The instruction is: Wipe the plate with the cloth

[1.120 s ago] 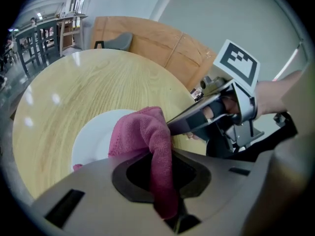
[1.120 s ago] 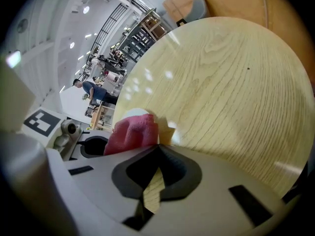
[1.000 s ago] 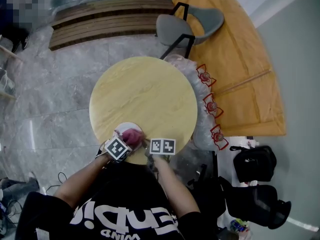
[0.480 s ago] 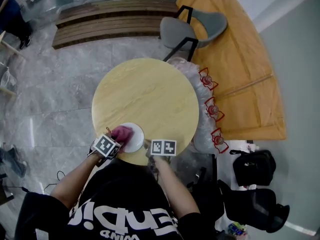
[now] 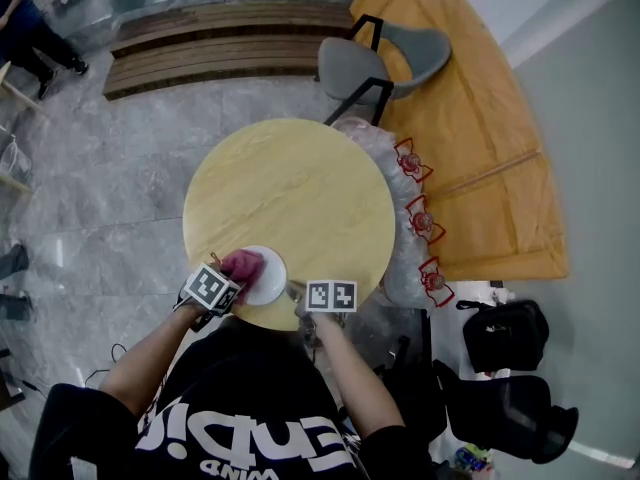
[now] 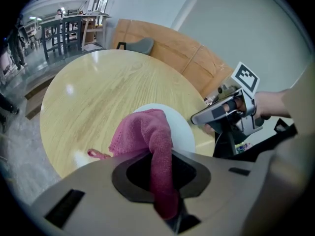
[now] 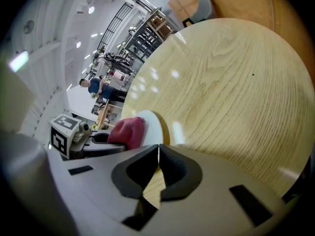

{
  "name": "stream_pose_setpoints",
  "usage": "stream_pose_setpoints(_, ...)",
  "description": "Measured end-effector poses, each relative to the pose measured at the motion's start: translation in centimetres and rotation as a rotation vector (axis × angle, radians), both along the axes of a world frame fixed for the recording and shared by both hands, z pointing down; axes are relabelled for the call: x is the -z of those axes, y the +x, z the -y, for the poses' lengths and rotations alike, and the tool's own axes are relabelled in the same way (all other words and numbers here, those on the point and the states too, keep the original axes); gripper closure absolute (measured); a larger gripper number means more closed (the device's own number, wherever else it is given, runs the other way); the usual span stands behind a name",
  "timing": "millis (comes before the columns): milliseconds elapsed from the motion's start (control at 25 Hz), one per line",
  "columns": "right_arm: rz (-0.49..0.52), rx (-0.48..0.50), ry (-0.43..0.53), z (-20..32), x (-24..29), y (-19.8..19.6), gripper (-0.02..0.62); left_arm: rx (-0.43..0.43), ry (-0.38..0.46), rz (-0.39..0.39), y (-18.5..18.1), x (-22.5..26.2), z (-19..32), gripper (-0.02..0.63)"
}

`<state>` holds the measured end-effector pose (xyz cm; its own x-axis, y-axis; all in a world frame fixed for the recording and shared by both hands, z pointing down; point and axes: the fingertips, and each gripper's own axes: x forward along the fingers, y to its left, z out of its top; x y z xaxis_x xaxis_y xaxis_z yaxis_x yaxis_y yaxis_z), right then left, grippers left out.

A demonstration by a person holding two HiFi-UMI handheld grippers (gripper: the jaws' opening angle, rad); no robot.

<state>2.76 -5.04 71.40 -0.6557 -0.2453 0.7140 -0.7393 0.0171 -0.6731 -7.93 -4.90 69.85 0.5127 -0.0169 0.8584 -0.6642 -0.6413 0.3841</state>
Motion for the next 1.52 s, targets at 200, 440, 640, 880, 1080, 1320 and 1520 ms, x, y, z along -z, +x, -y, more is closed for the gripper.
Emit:
stream_pose_setpoints(200,-0.021,0.03,0.084,0.6,3.2,0.3,0.572,0.023,-0.012,-0.009,-0.2,1.2,0.4,0.54)
stream_pose_setpoints(440,-0.107,0.14,0.516,3.4,13.5,0.0,0.573,0.055,0.16,-0.162,2.0,10.1,3.8,0.54)
stream_pose_setpoints(640,-0.157,0.127,0.954,4.7,25.9,0.6,0.574,0.066,0.457,-0.33,3.8,19.7,5.5,0.54)
stream_pose_setpoints(880,-0.233,0.062,1.314,3.5,36.6,0.3,0.574,0.097,0.805,-0.512,4.6,29.7,4.8,0.54)
stream_pose_setpoints(1080,-0.269,-0.003,1.442,1.1,39.9,-1.0,0.574,0.129,0.931,-0.568,4.3,33.1,3.2,0.54)
stream_pose_setpoints(1320,-0.286,-0.033,1.475,0.3,40.4,-1.4,0.574,0.139,0.997,-0.568,3.9,34.2,2.8,0.54)
stream_pose_setpoints(1520,-0.288,-0.083,1.44,0.8,40.1,-0.7,0.575,0.149,1.017,-0.551,3.8,34.6,2.9,0.54)
